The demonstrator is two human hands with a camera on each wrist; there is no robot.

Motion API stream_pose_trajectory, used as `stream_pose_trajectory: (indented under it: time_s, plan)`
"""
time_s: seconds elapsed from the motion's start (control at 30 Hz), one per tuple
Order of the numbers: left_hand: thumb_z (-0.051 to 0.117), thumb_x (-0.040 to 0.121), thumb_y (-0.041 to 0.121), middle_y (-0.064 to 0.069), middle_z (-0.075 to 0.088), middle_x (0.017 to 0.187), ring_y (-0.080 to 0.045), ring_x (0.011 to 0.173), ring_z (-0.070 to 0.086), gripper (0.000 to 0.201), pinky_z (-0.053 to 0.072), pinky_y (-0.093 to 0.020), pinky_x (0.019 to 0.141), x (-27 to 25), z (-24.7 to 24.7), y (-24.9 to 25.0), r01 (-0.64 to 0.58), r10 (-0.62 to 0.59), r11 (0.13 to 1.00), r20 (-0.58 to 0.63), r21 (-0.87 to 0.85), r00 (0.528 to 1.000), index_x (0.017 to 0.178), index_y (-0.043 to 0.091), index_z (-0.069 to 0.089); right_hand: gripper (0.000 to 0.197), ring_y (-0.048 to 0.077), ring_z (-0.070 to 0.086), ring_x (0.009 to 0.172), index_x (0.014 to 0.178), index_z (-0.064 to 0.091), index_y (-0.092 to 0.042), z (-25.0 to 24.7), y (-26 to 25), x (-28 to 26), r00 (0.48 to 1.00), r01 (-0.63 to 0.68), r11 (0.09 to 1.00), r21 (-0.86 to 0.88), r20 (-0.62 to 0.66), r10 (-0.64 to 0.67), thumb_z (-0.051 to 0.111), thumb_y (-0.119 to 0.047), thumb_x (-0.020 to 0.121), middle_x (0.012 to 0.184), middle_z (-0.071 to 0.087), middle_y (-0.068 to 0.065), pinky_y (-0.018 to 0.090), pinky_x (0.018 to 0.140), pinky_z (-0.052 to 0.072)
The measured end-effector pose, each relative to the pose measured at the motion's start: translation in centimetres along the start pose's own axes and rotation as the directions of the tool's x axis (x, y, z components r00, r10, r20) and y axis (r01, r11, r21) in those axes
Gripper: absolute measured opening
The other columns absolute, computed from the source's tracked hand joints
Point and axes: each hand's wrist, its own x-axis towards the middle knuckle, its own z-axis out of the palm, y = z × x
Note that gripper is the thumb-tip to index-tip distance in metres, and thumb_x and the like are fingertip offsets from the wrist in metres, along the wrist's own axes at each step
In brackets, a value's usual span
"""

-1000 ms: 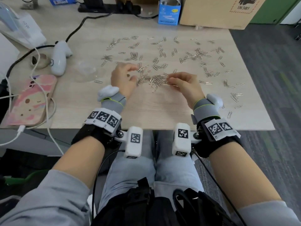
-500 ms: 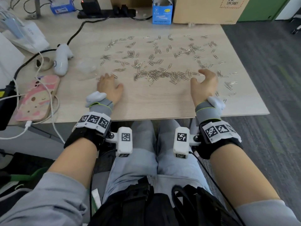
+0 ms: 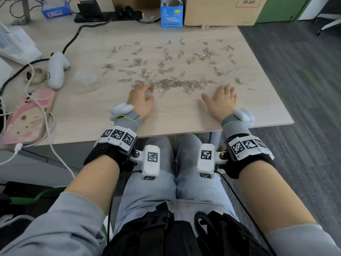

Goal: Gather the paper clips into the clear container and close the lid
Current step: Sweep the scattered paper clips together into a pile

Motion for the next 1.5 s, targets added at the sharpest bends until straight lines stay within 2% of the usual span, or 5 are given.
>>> stream_pose_trajectory:
  time_s: [0.5,0.87,1.03,1.17,1.5]
  plan:
    - [0.08,0.063,0.029,-0.017,0.055,0.122,-0.036,0.114,0.05,0.061,0.041,-0.038,0.097,0.6,-2.7,-0.2,0.132,-0.133,0.991,-0.088,-0.014,0.987,0.118,0.015,0.057,0.064,0.024,0.069,0.087,0.116,0.059,-0.014,-2.4,0.3,0.7,0.996,-0.083,0.953,0.29,-0.011,0.09,0.084,-0.027,0.058,0.095,0.069,0.014,0.032,0.086,0.053]
    - [0.083,0.061,0.026,-0.012,0.069,0.1,-0.015,0.075,0.054,0.05,0.052,-0.035,0.086,3.5,-0.4,1.6,0.059,-0.082,0.972,-0.092,-0.228,0.992,0.106,0.011,0.066,0.028,0.018,0.055,0.068,0.091,0.066,-0.014,-0.2,-3.2,3.5,0.999,0.043,0.91,0.413,0.012,-0.052,0.073,-0.005,0.066,0.061,0.054,-0.008,0.023,0.062,0.045]
    - [0.085,0.057,0.025,-0.007,0.065,0.097,-0.015,0.076,0.054,0.057,0.049,-0.029,0.083,4.8,-0.8,2.1,0.061,-0.058,0.963,0.017,-0.262,0.998,0.108,0.01,0.064,0.023,0.002,0.056,0.058,0.093,0.067,-0.013,-0.5,-3.9,4.5,0.997,0.076,0.873,0.483,-0.044,-0.063,0.065,-0.005,0.072,0.068,0.06,-0.003,0.018,0.06,0.043]
    - [0.089,0.05,0.029,-0.007,0.064,0.104,-0.014,0.077,0.053,0.071,0.046,-0.026,0.082,5.3,-0.9,2.2,-0.001,0.011,0.991,0.074,-0.135,0.997,0.114,0.012,0.061,0.041,0.022,0.043,0.123,0.121,0.057,-0.017,-1.9,-2.1,5.1,0.923,0.006,0.955,0.296,-0.368,0.108,0.056,-0.023,0.08,0.13,0.049,0.005,0.028,0.095,0.034]
    - [0.083,0.062,0.024,-0.013,0.066,0.103,-0.017,0.071,0.055,0.053,0.049,-0.03,0.08,5.9,0.1,2.7,-0.024,0.027,0.986,0.013,-0.165,1.0,0.109,0.008,0.064,0.077,0.033,-0.007,0.146,0.148,0.009,0.001,-1.1,0.5,6.4,0.979,-0.159,0.987,-0.001,-0.131,0.158,0.04,-0.044,0.093,0.156,-0.003,0.023,0.042,0.119,-0.005]
